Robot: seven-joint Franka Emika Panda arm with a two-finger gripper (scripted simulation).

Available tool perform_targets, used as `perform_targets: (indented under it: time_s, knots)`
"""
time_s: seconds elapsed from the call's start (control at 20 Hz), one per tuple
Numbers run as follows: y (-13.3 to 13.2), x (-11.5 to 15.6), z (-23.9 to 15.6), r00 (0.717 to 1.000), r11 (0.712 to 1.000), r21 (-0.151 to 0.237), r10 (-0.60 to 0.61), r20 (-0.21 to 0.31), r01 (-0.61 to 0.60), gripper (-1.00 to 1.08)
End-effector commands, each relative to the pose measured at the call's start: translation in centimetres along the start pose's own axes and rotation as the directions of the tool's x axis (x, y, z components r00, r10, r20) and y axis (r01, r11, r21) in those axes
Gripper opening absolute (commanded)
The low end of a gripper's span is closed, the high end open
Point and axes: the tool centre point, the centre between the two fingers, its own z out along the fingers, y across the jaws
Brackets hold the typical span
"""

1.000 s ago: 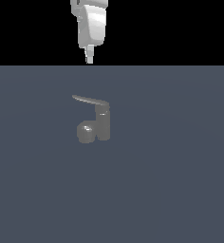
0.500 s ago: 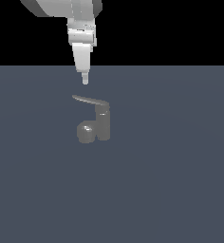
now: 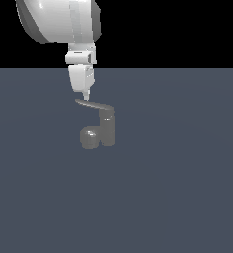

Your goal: Turn on the faucet by rotating a designated handle.

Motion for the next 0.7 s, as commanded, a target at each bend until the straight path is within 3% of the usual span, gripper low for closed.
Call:
perform_targets:
  time_s: [0.0, 0.65]
  knots:
    - [-0.2, -0.2, 0.6, 1.0, 1.0, 0.001, 0.021, -0.003, -0.021, -1.0]
    - [0.8, -0.6, 1.2, 0.999, 0.999, 0.001, 0.034, -0.005, -0.034, -1.0]
